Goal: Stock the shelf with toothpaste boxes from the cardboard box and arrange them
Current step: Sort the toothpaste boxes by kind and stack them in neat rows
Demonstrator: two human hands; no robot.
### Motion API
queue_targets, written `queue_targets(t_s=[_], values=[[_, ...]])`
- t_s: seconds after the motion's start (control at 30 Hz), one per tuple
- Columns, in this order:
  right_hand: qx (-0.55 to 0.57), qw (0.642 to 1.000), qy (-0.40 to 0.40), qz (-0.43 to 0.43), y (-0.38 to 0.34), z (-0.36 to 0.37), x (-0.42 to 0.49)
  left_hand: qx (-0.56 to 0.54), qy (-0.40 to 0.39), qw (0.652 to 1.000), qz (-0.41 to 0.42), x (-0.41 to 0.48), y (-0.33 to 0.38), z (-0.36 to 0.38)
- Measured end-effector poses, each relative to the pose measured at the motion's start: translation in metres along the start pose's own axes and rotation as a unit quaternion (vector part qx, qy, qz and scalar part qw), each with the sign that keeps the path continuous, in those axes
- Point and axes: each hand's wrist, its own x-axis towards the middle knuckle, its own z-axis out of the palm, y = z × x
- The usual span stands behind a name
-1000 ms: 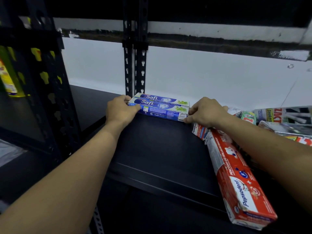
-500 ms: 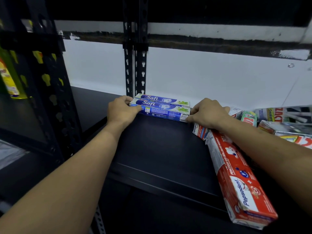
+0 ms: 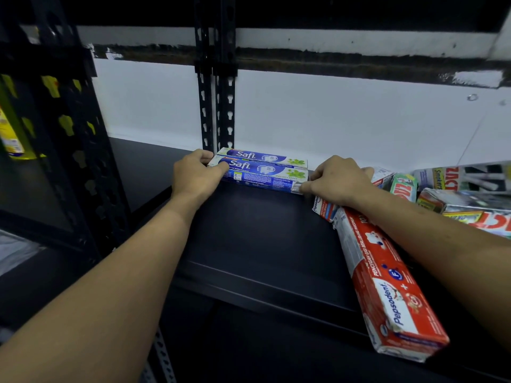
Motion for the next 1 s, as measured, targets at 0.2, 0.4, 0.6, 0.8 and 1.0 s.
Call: queue_targets(t_s=[0.2,0.4,0.6,0.8,1.0], values=[[-0.021,1.0,-0.002,-0.011,-0.001,0.0,-0.002,0.004,-0.005,1.0,0.006,-0.001,0.0,0.0],[-0.036,0.999,0.005,-0.015,-0.001,0.001,-0.002,0.023,-0.003,1.0,0.016,0.002,-0.003,0.001],[-0.041,0.999,-0.003,-0.02,-0.001,0.001,-0.002,0.025,-0.005,0.999,0.019,0.001,-0.003,0.0],[-0.04,0.999,-0.009,-0.02,0.001,-0.001,-0.001,0.024,-0.012,0.999,0.021,0.0,-0.002,0.0],[-0.026,0.998,0.015,-0.055,0.009,-0.023,-0.018,0.013,0.02,0.999,0.042,-0.009,0.009,-0.001]])
